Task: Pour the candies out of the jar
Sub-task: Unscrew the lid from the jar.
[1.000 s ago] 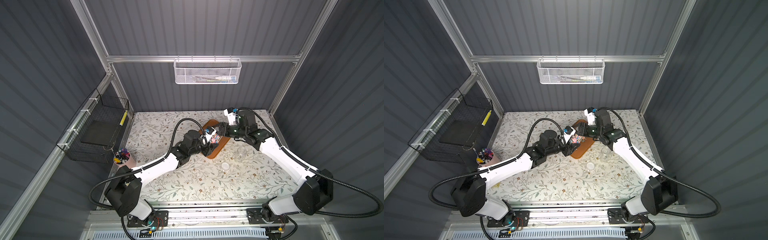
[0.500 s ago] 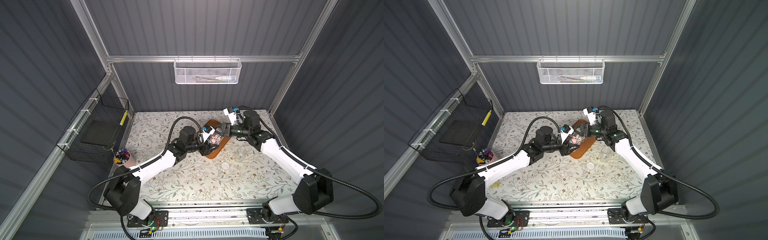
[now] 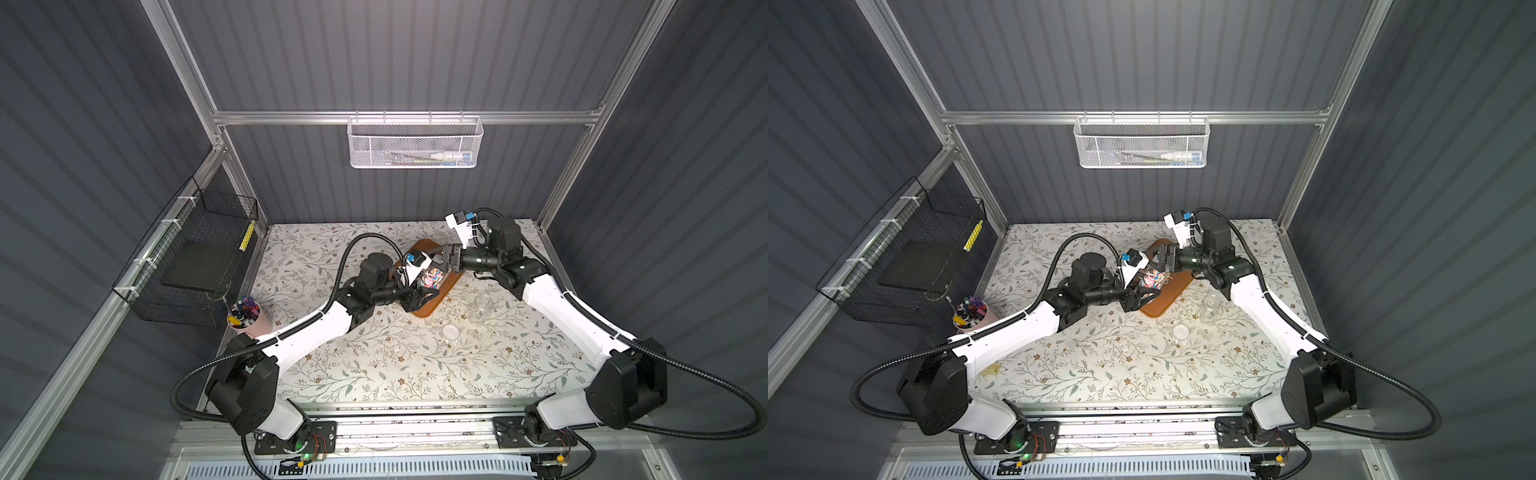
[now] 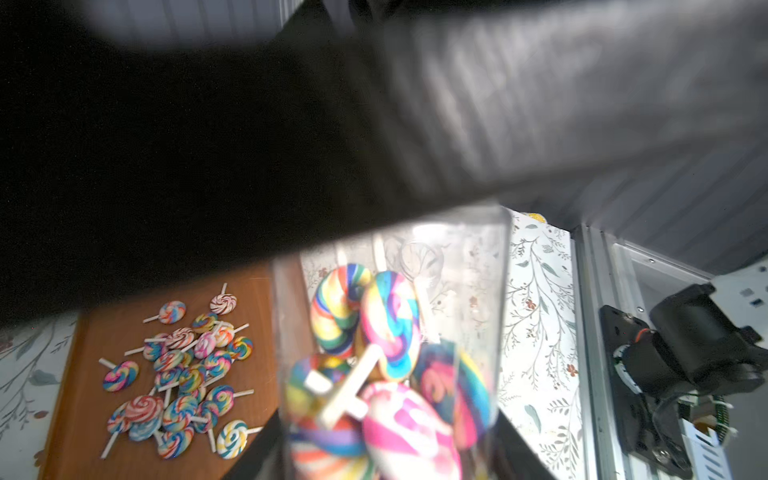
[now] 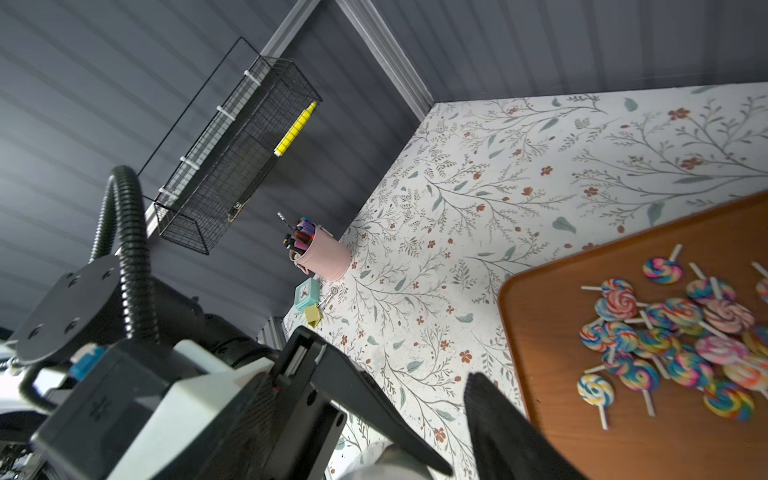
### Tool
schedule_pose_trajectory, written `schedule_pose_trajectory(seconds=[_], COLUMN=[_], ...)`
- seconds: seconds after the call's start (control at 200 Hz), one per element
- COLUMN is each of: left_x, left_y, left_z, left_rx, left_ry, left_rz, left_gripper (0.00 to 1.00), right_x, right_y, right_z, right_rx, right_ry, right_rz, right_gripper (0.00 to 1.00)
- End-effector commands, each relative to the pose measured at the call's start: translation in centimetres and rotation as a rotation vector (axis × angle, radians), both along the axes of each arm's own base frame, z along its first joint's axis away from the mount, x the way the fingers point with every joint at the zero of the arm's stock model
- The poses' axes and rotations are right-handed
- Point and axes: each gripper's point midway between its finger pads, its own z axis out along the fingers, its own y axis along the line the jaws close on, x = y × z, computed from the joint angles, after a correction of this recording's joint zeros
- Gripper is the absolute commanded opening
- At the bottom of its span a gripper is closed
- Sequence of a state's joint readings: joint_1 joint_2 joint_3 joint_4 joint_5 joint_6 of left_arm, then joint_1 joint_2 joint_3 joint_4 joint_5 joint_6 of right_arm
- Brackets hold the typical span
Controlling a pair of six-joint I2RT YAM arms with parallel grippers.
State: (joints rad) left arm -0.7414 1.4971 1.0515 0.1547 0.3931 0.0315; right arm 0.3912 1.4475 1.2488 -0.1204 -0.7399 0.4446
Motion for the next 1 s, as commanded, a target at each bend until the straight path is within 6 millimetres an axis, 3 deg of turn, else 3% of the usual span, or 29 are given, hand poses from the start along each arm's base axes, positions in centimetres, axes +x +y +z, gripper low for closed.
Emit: schedule_pose_trajectory(seconds=[0.0, 0.275, 0.59, 0.82, 0.996], left_x=[1.3, 2.6, 2.6, 2.4, 2.4], left_y=[1.4, 2.5, 2.2, 2.1, 2.1], left_z=[-1.3, -1.8, -1.4, -1.2, -1.2], left_rx=[0.073, 0.095, 0.081, 0.07, 0.069], left_ry=[-0.028, -0.045, -0.048, -0.047, -0.048], left_rz=[0.117, 0.215, 0.209, 0.203, 0.203], left_gripper=[0.0, 0.0, 0.0, 0.0, 0.0], right_x=[-0.6, -0.2, -0.1, 0.7, 0.7], right_y=[-0.6, -2.6, -1.8, -0.7, -0.4], right_z=[1.6, 0.1, -2.1, -2.7, -2.9], right_rx=[-0.033, -0.123, -0.129, -0.11, -0.092], right_ry=[0.001, 0.072, 0.138, 0.166, 0.18], right_rz=[-0.054, -0.184, -0.168, -0.154, -0.144], right_gripper=[0.77, 0.79, 0.77, 0.79, 0.74])
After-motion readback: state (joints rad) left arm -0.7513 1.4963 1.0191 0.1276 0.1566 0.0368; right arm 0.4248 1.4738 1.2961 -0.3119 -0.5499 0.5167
